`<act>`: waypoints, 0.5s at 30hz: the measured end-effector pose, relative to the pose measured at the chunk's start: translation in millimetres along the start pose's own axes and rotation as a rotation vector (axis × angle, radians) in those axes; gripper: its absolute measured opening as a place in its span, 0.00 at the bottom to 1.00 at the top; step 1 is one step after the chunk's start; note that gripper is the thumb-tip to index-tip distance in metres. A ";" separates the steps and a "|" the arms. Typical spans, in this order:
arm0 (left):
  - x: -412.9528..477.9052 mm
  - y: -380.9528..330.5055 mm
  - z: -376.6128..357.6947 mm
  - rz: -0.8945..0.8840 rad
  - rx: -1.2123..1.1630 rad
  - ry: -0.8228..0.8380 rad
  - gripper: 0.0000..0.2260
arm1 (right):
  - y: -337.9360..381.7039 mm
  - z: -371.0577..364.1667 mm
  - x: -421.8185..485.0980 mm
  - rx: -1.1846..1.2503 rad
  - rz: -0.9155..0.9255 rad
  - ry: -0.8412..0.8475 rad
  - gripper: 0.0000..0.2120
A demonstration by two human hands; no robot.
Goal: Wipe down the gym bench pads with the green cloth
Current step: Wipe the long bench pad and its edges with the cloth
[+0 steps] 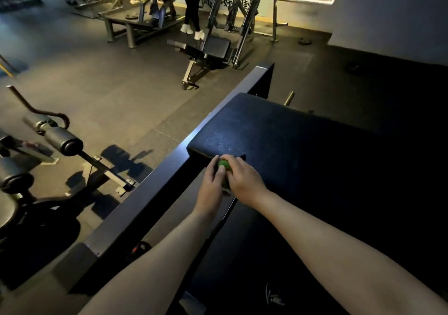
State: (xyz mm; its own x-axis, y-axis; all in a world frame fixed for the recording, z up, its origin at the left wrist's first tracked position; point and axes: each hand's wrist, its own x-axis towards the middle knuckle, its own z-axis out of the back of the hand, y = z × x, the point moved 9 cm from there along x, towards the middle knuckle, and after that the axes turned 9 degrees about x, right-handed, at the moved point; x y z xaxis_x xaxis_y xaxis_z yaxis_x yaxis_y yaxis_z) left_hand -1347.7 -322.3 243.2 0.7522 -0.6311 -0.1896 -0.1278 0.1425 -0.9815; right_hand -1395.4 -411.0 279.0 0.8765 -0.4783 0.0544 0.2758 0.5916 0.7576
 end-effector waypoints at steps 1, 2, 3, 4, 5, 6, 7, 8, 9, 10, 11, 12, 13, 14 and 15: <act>1.5 -2.6 -1.6 0.013 -0.075 0.024 0.16 | 3.4 -1.3 2.5 0.053 0.004 0.032 0.19; 3.5 -6.1 -2.5 0.024 -0.133 0.040 0.16 | 5.8 -1.5 4.5 0.092 0.009 0.072 0.22; 8.1 -7.3 -2.6 0.049 -0.178 0.050 0.16 | 6.4 -0.4 6.3 0.114 0.012 0.114 0.24; 12.9 -9.4 -2.9 0.090 -0.215 0.075 0.15 | 6.7 2.6 7.0 0.121 0.014 0.140 0.25; 17.8 -11.9 -3.2 0.111 -0.210 0.093 0.14 | 3.9 7.1 8.1 0.109 0.011 0.156 0.25; 25.6 -13.8 -0.6 0.116 -0.159 0.093 0.13 | -1.8 13.5 9.4 0.078 0.006 0.146 0.24; 33.8 -18.0 6.8 0.080 -0.055 0.044 0.13 | -10.1 22.0 10.6 0.024 0.000 0.107 0.24; 42.7 -27.1 17.5 0.006 0.100 -0.042 0.13 | -20.6 32.7 11.2 -0.051 -0.008 0.029 0.24; 50.6 -39.9 28.2 -0.092 0.263 -0.143 0.14 | -30.6 42.5 10.0 -0.140 -0.017 -0.059 0.23; 57.1 -52.8 38.1 -0.189 0.407 -0.231 0.15 | -37.1 48.3 8.1 -0.228 -0.017 -0.124 0.22; 64.4 -62.2 42.5 -0.262 0.523 -0.274 0.16 | -43.5 48.2 6.3 -0.299 -0.017 -0.156 0.21; 72.1 -66.7 45.6 -0.306 0.609 -0.281 0.16 | -44.5 45.1 4.6 -0.349 0.002 -0.173 0.19; 82.7 -64.6 47.7 -0.306 0.694 -0.258 0.16 | -43.9 41.8 3.3 -0.376 0.023 -0.191 0.17; 94.6 -59.3 48.2 -0.283 0.781 -0.227 0.16 | -41.8 41.6 3.2 -0.386 0.039 -0.221 0.16; 105.0 -51.7 46.9 -0.256 0.865 -0.201 0.17 | -40.4 42.9 3.9 -0.384 0.044 -0.246 0.16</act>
State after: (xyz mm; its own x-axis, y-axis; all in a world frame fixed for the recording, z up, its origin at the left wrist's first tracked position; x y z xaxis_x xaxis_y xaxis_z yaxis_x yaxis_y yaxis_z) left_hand -1231.8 -360.2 275.3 0.7992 -0.5893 0.1182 0.5246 0.5879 -0.6158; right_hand -1420.0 -464.6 276.5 0.7835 -0.5601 0.2691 0.4076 0.7901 0.4579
